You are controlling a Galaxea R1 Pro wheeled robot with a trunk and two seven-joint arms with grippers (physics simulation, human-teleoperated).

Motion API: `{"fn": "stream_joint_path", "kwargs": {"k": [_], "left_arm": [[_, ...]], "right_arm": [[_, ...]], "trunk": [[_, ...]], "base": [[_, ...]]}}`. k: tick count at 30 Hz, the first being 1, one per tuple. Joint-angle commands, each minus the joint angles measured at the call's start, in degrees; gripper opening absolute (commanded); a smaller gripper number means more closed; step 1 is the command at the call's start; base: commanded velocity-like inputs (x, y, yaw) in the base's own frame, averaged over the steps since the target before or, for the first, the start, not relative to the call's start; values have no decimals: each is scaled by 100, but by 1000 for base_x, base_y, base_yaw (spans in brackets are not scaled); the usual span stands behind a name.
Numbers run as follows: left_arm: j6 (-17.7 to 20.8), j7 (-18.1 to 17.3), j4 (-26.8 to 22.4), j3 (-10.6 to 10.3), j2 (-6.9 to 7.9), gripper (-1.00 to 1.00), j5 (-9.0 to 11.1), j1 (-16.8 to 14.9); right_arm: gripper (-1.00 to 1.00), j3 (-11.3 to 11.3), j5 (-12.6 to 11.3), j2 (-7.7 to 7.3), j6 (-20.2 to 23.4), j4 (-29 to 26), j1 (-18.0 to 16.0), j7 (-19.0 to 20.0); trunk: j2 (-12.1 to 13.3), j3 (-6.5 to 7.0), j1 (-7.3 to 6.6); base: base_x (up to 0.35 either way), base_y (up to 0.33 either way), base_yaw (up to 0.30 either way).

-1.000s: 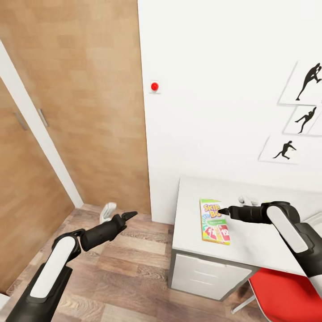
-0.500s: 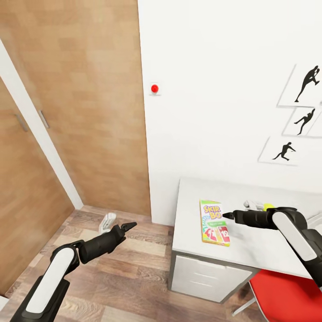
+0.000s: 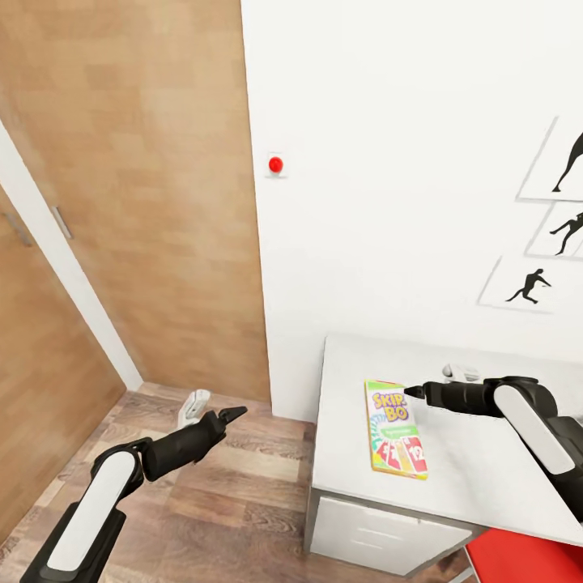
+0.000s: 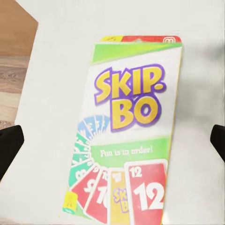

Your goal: Put all the toys in the child's room - the three board games (two on the bed and one on the table), the two jigsaw puzzles on the table, and the tennis ball on the table - inside the toy box on the table in the child's room.

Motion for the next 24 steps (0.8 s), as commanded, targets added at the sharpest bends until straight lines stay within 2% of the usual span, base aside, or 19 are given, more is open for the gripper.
{"fn": "stream_joint_path", "kwargs": {"k": [1, 12, 24], "left_arm": [[4, 57, -7, -5, 4, 100, 60, -4], [4, 59, 3, -14, -17, 100, 6, 20], [4, 56, 419, 20, -24, 100, -7, 21]], "right_arm": [[100, 13, -60, -5, 9, -4, -8, -60], [100, 19, -61, 47, 4, 280, -13, -63], [100, 23, -67, 69, -4, 798, -27, -42]], "trunk": [[-11, -10, 7], [-11, 13, 7], [-11, 44, 7]], "base": [[308, 0, -115], [289, 0, -206], [85, 0, -259]]}}
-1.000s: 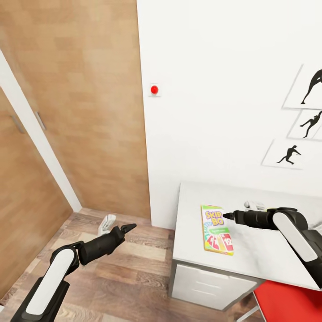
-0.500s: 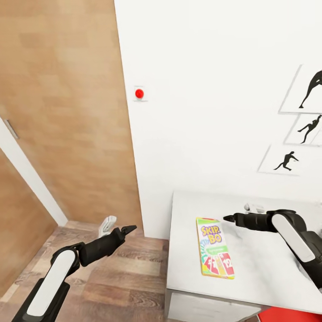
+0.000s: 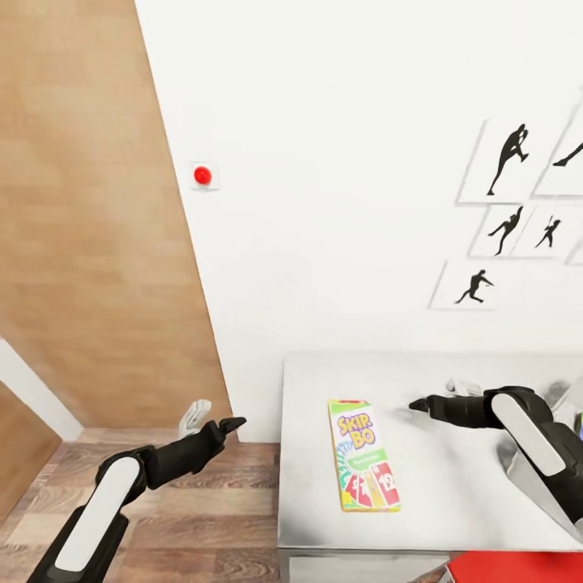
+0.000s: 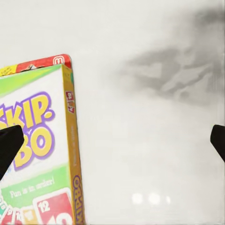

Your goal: Put all the toys in the child's room - the three board games (two on the bed and one on the table), the two jigsaw puzzles on the table, and the tennis ball on the table - inside the toy box on the table in the child's room.

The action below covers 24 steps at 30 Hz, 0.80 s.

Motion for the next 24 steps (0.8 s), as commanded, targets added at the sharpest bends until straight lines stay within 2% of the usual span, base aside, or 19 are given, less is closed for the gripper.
{"fn": "stream_joint_path", "kwargs": {"k": [1, 9, 19, 24], "left_arm": [[3, 56, 25, -3, 2, 100, 62, -4], [3, 54, 113, 6, 0, 100, 63, -5], [3, 54, 144, 9, 1, 100, 61, -6], [2, 54, 150, 6, 1, 100, 60, -6]], "right_arm": [[100, 14, -60, -4, 7, 33, -11, -57], [100, 8, -80, -5, 15, 135, -21, -43], [100, 30, -116, 18, 54, 118, -4, -38], [100, 61, -125, 80, 69, 80, 1, -34]], "trunk": [[-12, -10, 4], [-12, -1, 4], [-12, 3, 4], [-12, 3, 4]], "base": [[29, 0, -220], [15, 0, -119], [5, 0, -36], [2, 0, -12]]}}
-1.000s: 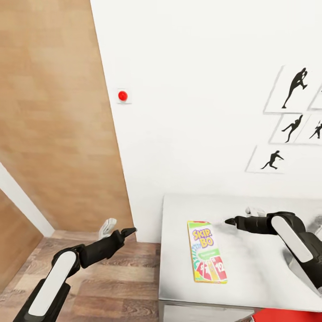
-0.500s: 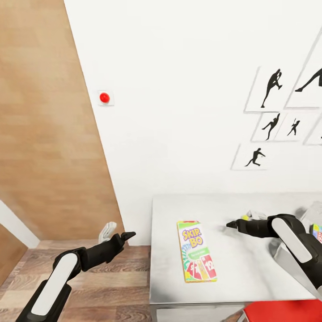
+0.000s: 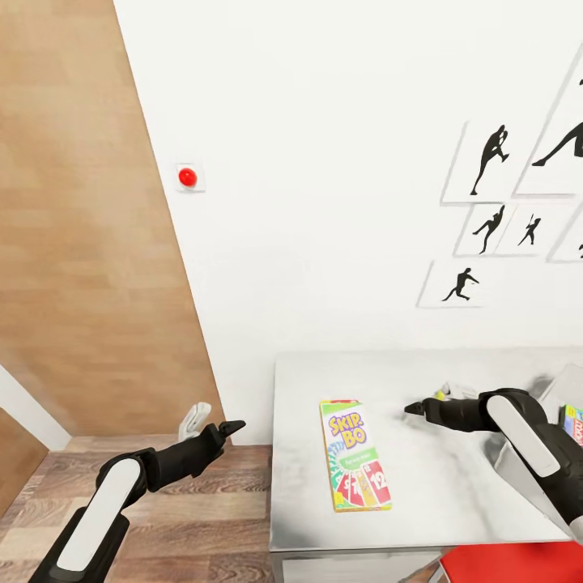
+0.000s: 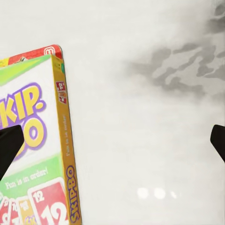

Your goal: Put all the toys in the child's room - the three board games (two on the bed and one on the table), the two jigsaw puzzles on the table, and the tennis ball on the table - inside the toy box on the table in the child's room.

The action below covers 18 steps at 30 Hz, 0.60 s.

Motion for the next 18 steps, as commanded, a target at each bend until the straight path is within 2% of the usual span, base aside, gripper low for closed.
{"fn": "stream_joint_path", "kwargs": {"k": [1, 9, 18], "left_arm": [[2, 57, -6, -7, 4, 100, 60, -5], [2, 57, -3, -10, 4, 100, 60, -5], [-2, 57, -6, -15, 2, 100, 60, -5]], "right_arm": [[100, 24, -62, 22, 11, -24, -6, -57], [100, 70, -67, 146, 18, -77, 0, -49], [100, 92, -60, 218, 5, -95, -1, -4]], "trunk": [[-12, -12, 4], [-12, -12, 4], [-12, -12, 4]], "base": [[1, 0, -8], [1, 0, -5], [0, 0, -1]]}}
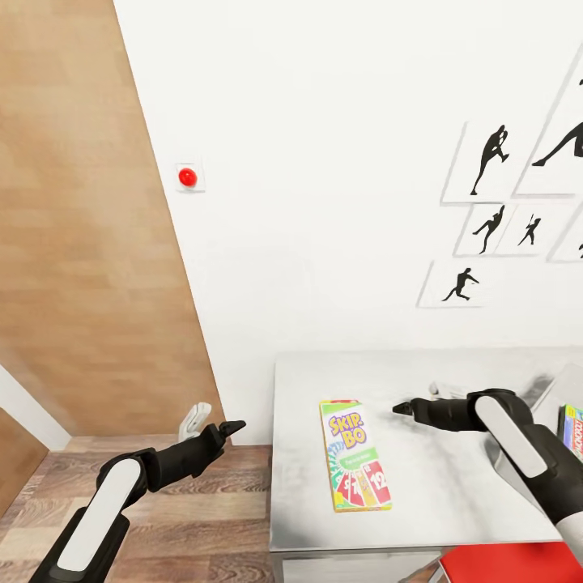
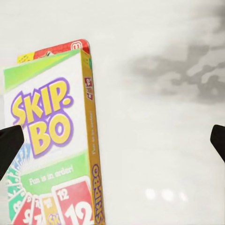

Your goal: Put all the toys in the child's room - the three board games (two on the bed and one on the table), the two jigsaw puzzles on the table, and the tennis ball on the table - inside the toy box on the table in the child's room.

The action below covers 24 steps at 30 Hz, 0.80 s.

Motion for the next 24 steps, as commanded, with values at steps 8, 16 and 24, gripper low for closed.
{"fn": "stream_joint_path", "kwargs": {"k": [8, 16, 24], "left_arm": [[2, 57, -10, -13, 6, 100, 60, -5], [2, 57, -15, -19, 5, 100, 60, -5], [2, 57, -29, -33, 0, 100, 60, -5]], "right_arm": [[100, 28, -21, 21, -14, 21, -7, 238], [100, 41, 2, 32, -26, 80, -22, 546], [100, 13, 7, 41, -11, 104, -69, 647]], "trunk": [[-12, -12, 4], [-12, -12, 4], [-12, -12, 4]], "base": [[0, 0, 0], [0, 0, 0], [0, 0, 0]]}}
